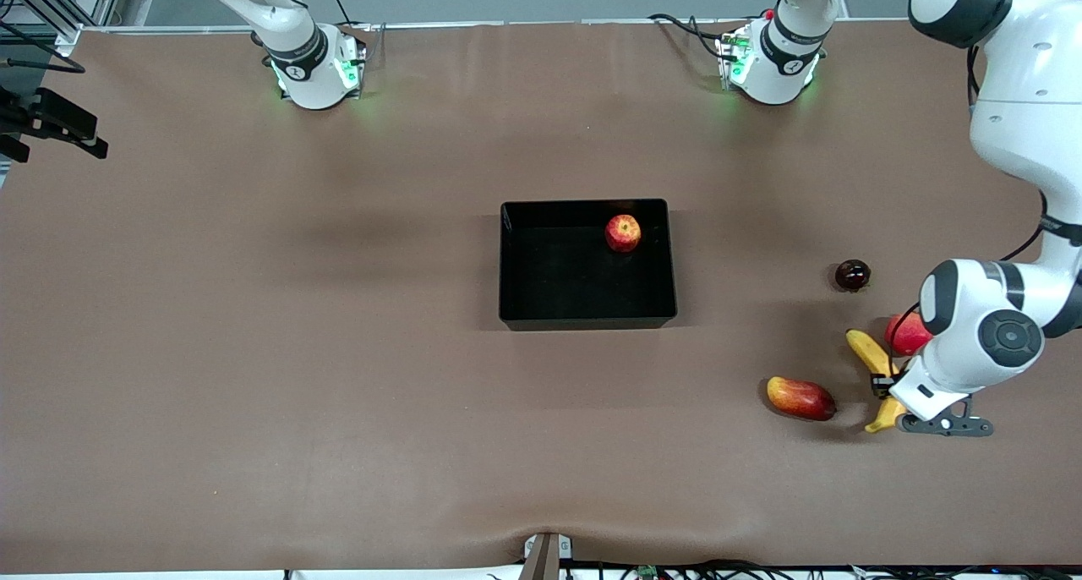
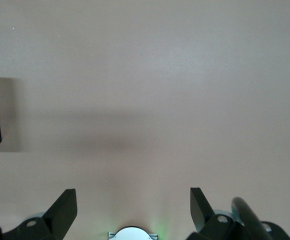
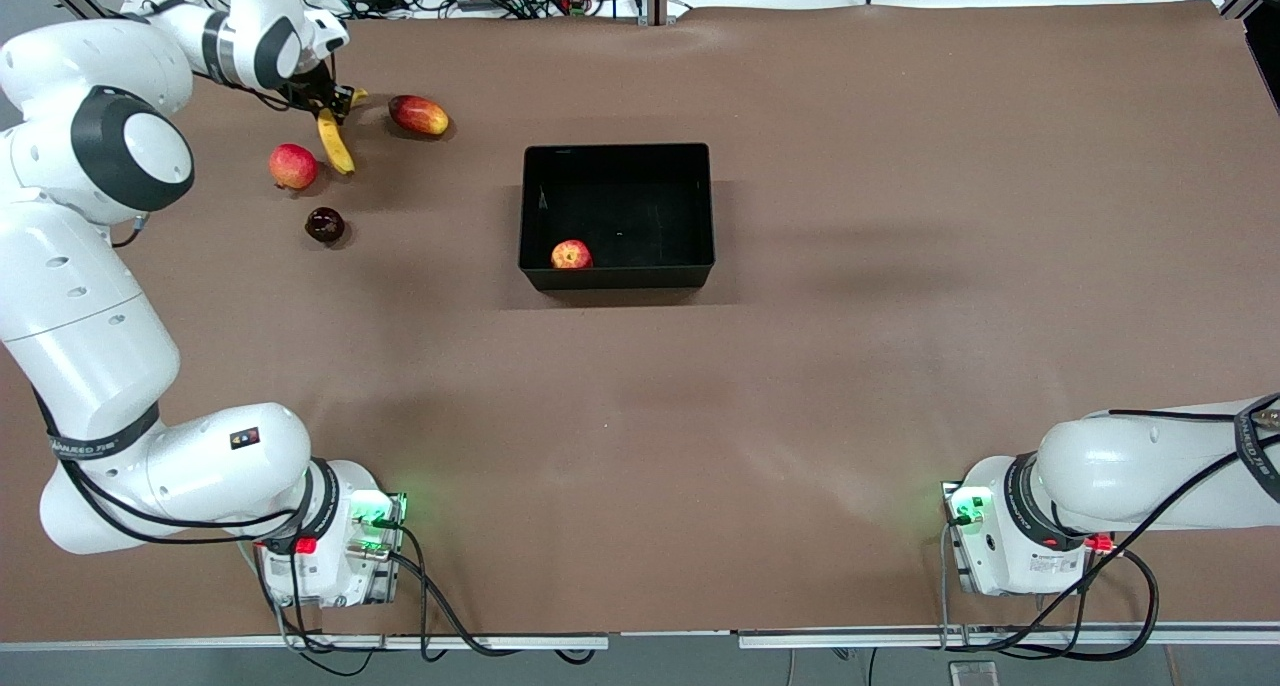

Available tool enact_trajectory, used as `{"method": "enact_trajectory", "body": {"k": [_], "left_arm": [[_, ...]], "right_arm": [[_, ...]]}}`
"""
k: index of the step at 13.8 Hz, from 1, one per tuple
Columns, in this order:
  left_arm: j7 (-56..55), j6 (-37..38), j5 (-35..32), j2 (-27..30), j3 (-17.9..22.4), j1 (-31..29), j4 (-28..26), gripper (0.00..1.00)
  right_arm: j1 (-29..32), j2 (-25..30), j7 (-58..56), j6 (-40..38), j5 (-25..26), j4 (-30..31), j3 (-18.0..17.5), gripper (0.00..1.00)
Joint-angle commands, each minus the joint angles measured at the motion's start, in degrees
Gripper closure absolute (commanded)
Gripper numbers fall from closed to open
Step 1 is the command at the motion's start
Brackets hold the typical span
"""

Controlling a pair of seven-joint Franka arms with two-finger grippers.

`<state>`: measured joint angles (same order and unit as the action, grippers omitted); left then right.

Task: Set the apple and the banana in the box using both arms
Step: 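Carry the banana over the black box with the left gripper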

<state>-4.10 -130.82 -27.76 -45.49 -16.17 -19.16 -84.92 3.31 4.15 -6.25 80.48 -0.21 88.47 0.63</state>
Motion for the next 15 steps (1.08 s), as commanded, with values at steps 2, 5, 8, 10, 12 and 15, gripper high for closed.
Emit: {"method": "enact_trajectory", "body": {"k": [2, 5, 8, 10, 12, 15], "left_arm": [[0.33, 14.15, 2.08, 10.13, -6.05, -0.44, -1.04, 1.0], [-2.9, 21.19, 7.97, 14.63, -10.97, 0.18, -1.21, 1.0], [-19.3, 24.81, 8.25, 15.78, -20.45, 0.27, -1.21, 1.0], [-28.72, 24.82, 8.25, 15.35, -24.77, 1.57, -1.39, 1.0], [-38.12, 24.82, 8.25, 15.08, -25.32, 7.52, -1.48, 1.0], [-49.13, 23.6, 7.54, 12.1, -25.23, 16.06, -1.12, 1.0]], "right_arm": [[0.73, 0.51, -0.52, -0.14, -1.19, 0.56, -0.2, 0.0], [0.73, 0.51, -0.52, -0.23, -1.19, 0.56, -0.2, 0.0], [0.82, 0.51, -0.52, -0.14, -1.19, 0.56, -0.11, 0.0], [0.9, 0.51, -0.52, -0.14, -1.11, 0.56, -0.11, 0.0], [0.9, 0.51, -0.52, -0.14, -1.11, 0.56, -0.02, 0.0], [0.9, 0.51, -0.61, -0.14, -1.19, 0.56, -0.02, 0.0]]}}
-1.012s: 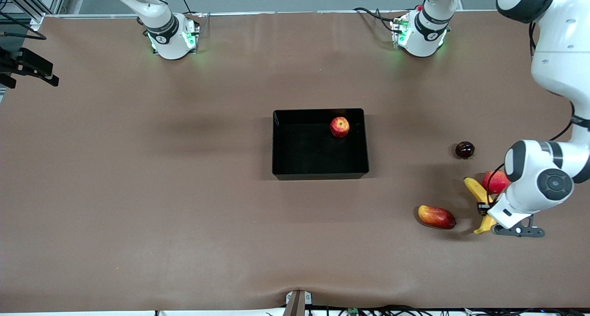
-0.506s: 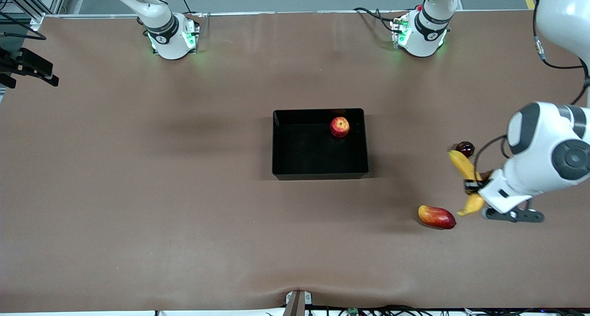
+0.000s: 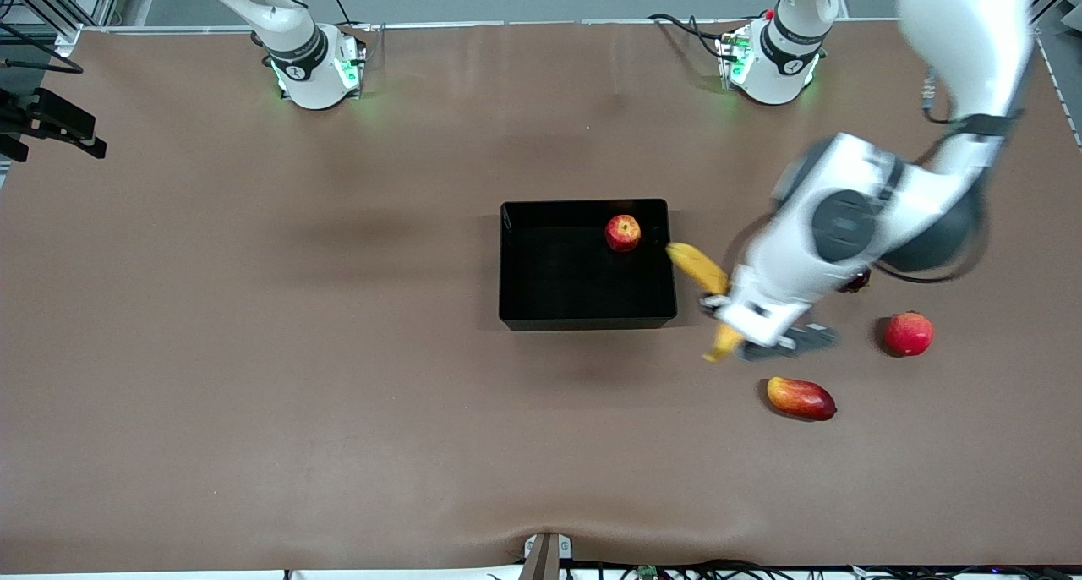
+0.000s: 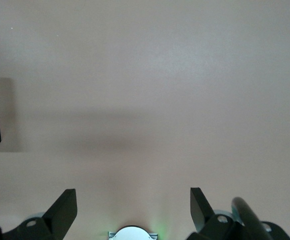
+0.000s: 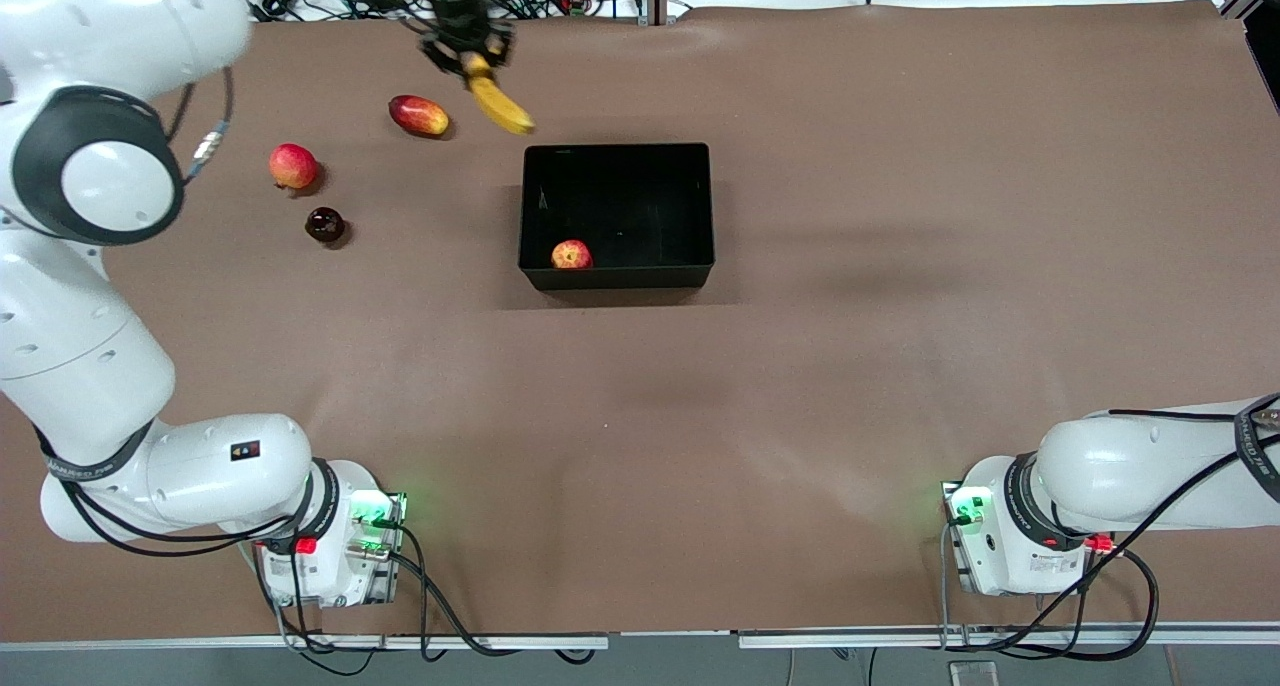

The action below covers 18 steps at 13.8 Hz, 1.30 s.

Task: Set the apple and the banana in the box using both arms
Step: 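Carry the banana over the black box with the left gripper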

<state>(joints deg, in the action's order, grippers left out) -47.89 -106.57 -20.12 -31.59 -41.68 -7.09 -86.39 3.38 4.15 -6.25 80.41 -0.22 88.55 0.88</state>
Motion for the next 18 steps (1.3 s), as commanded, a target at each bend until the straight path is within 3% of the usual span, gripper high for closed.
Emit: {"method": "enact_trajectory", "body": {"k": [1, 7, 12, 14, 15, 16, 17, 18], "left_arm": [[-7.03, -1.78, -0.1, -3.2, 0.28, 5.93, 0.35, 1.0], [-10.73, -9.61, 0.17, -12.08, 3.09, 17.62, 0.43, 1.0], [-11.35, -17.25, 0.25, -15.6, 12.83, 25.45, 0.61, 1.0], [-11.44, -20.07, 0.16, -17.09, 13.46, 26.16, 0.61, 1.0], [-11.44, -20.16, 0.08, -17.27, 13.46, 26.51, 0.61, 0.7], [-11.61, -20.16, -0.01, -17.19, 13.46, 26.78, 0.61, 0.16], [-11.88, -20.08, -0.18, -16.41, 13.46, 26.87, 0.61, 0.0], [-11.96, -19.47, -0.19, -14.83, 13.46, 26.69, 0.61, 0.0]], "right_arm": [[0.93, 0.43, -0.61, -0.07, -1.1, 0.48, -0.27, 0.0], [1.02, 0.43, -0.52, -0.07, -1.19, 0.48, -0.18, 0.0], [1.81, 0.34, -0.61, -0.25, -1.19, 0.48, -0.18, 0.0], [1.72, 0.34, -0.52, -0.25, -1.19, 0.48, -0.27, 0.0], [1.72, 0.34, -0.52, -0.25, -1.19, 0.48, -0.27, 0.0], [1.72, 0.34, -0.52, -0.25, -1.19, 0.48, -0.27, 0.0], [1.63, 0.34, -0.52, -0.25, -1.19, 0.48, -0.27, 0.0], [1.63, 0.34, -0.52, -0.25, -1.19, 0.48, -0.27, 0.0]]}}
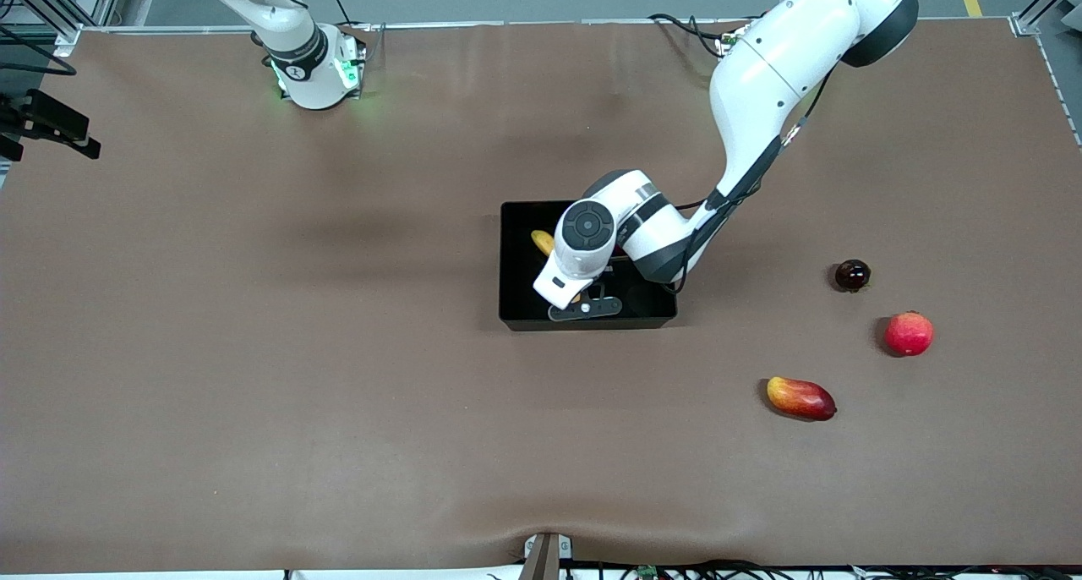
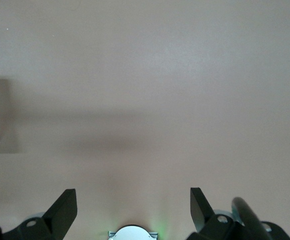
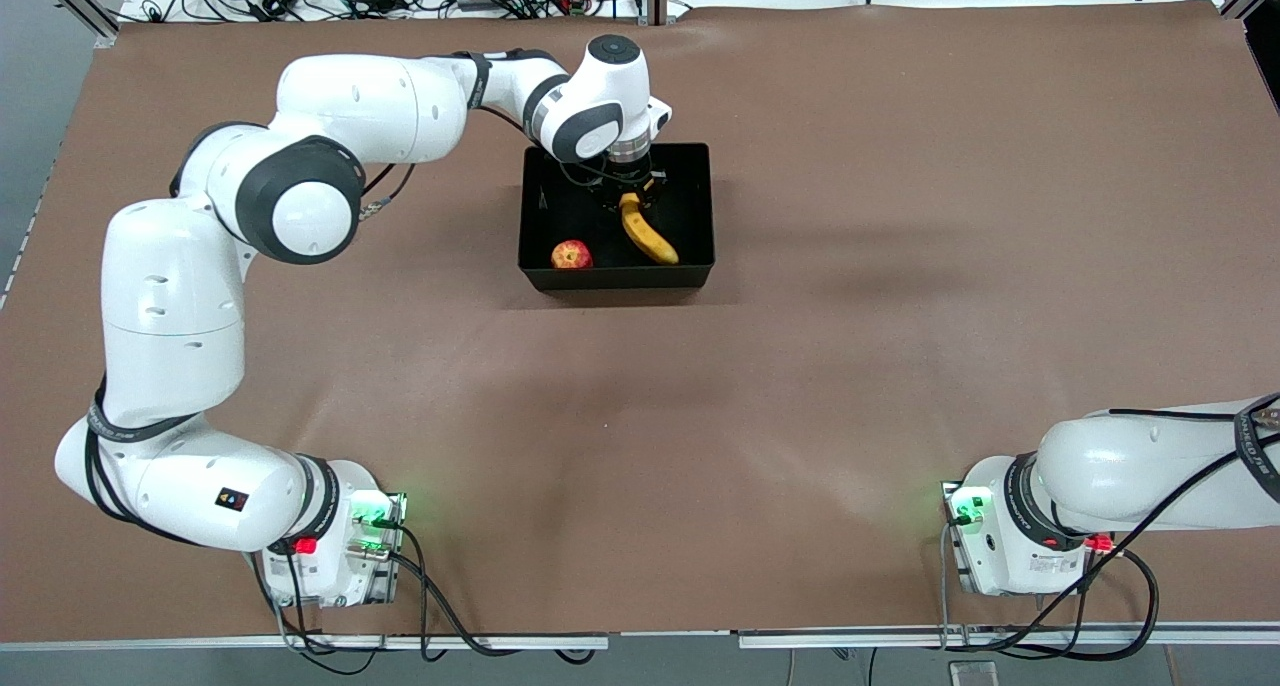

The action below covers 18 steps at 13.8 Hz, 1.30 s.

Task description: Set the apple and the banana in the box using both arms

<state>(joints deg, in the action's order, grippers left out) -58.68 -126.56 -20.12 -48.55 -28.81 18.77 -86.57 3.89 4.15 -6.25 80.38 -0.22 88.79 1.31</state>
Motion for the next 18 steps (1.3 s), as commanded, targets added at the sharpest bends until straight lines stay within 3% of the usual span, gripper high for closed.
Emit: {"method": "enact_trajectory", "body": {"k": [1, 7, 10, 15, 18], "left_arm": [[-0.82, 1.57, -0.18, 4.49, 0.6, -0.13, 0.87, 0.0], [6.28, 20.18, 0.52, 23.29, 0.16, -11.54, 2.98, 0.0], [16.37, 25.64, 1.57, 30.42, -0.02, -17.7, 2.98, 0.0], [32.64, 31.8, 6.85, 38.34, -0.1, -27.71, 3.24, 0.0], [39.23, 33.82, 9.48, 42.29, 0.6, -29.84, 2.98, 0.0]], "right_arm": [[1.03, 0.34, -0.52, -0.22, -1.18, 0.25, -0.7, 0.0], [0.86, 0.34, -0.08, -0.31, -1.18, 0.16, -0.79, 0.0], [0.68, 0.34, 0.09, -0.39, -1.18, 0.16, -0.96, 0.0], [0.77, 0.34, 0.09, -0.31, -1.27, 0.07, -0.96, 0.0], [0.86, 0.34, 0.09, -0.39, -1.27, 0.16, -0.96, 0.0]]}}
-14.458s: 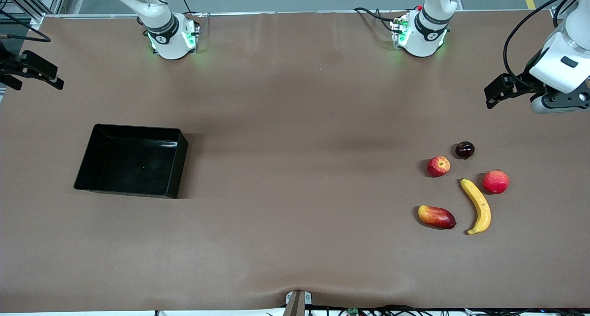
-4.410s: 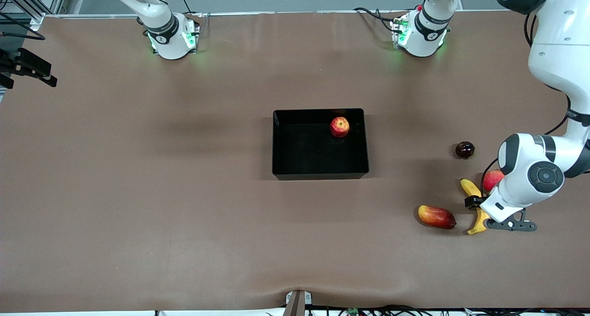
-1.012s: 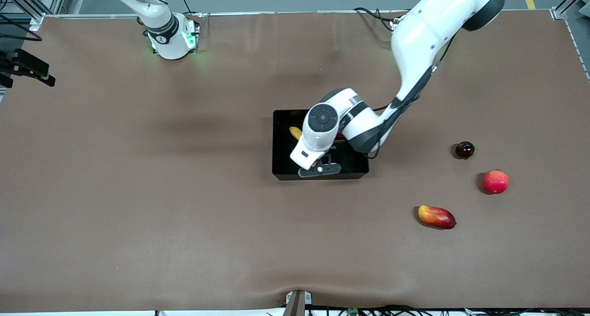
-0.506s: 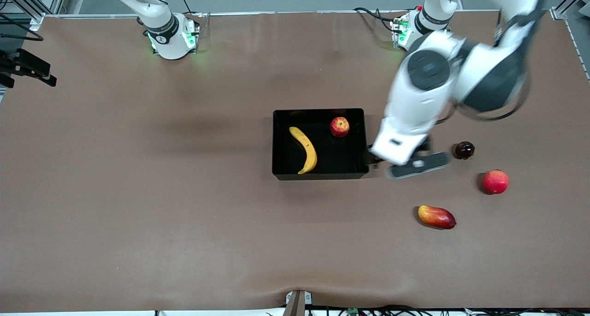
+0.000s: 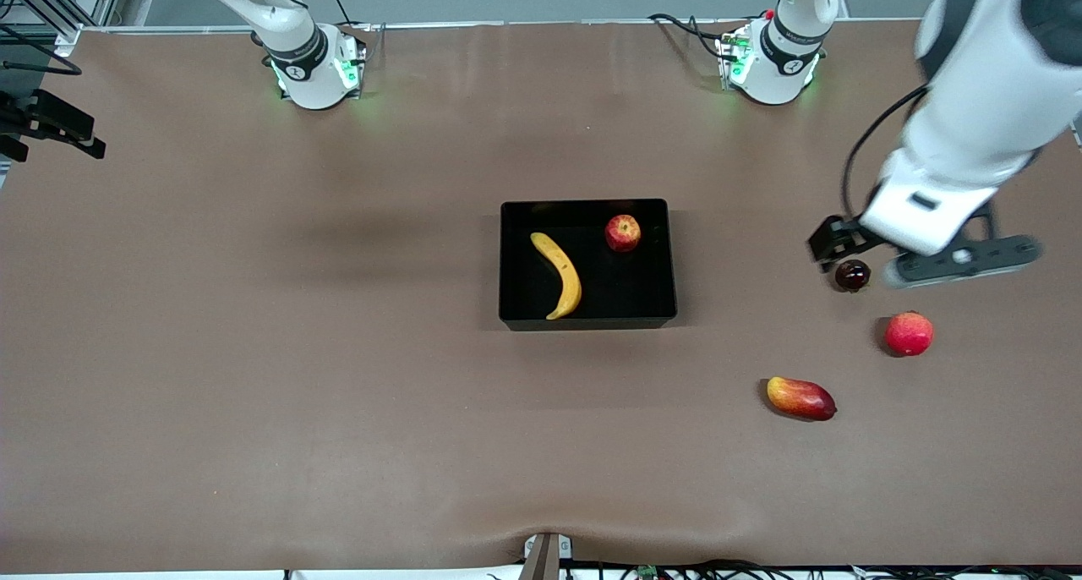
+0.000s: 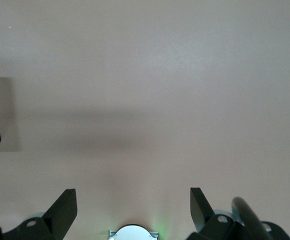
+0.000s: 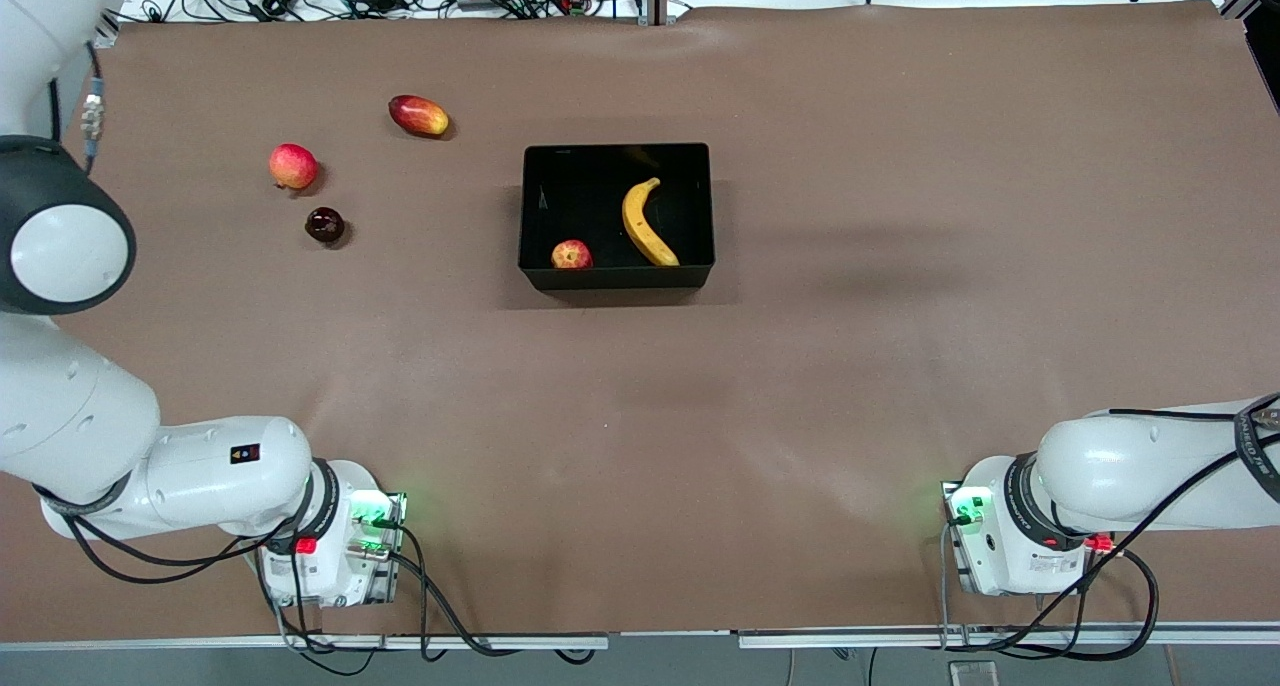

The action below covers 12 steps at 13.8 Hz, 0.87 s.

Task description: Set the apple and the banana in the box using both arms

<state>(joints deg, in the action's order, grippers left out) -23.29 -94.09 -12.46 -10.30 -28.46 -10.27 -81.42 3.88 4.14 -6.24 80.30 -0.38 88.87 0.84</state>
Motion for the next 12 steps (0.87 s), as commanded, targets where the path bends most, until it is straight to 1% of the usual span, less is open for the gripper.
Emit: {"method": "enact_trajectory", "body": {"k": [1, 3, 4, 7, 8, 10, 12], "left_arm": [[5.95, 2.23, 1.92, 5.19, 1.2, -1.24, -2.43, 0.0], [11.05, 5.31, 3.49, 8.0, 6.81, 1.55, -2.78, 0.0], [12.64, 6.62, 5.33, 9.75, 10.49, 3.22, -3.65, 0.0], [16.51, 7.25, 11.04, 15.21, 21.57, 9.98, -8.57, 0.0], [17.39, 7.25, 11.32, 16.44, 23.0, 11.05, -9.89, 0.0], [17.66, 7.25, 11.32, 18.2, 23.45, 12.03, -11.91, 0.0], [17.58, 7.34, 11.5, 19.17, 23.36, 11.94, -12.8, 0.0]], "right_arm": [[0.78, 0.34, 0.08, -0.23, -1.11, 0.08, -0.49, 0.0], [0.78, 0.34, 0.08, -0.23, -1.11, 0.08, -0.49, 0.0], [0.69, 0.34, 0.08, -0.32, -1.11, 0.08, -0.49, 0.0], [0.78, 0.34, 0.08, -0.23, -1.2, 0.08, -0.49, 0.0], [0.78, 0.34, 0.08, -0.23, -1.2, 0.08, -0.49, 0.0], [0.69, 0.34, 0.08, -0.23, -1.29, 0.08, -0.49, 0.0], [0.86, 0.34, 0.08, -0.32, -1.29, 0.08, -0.49, 0.0]]}}
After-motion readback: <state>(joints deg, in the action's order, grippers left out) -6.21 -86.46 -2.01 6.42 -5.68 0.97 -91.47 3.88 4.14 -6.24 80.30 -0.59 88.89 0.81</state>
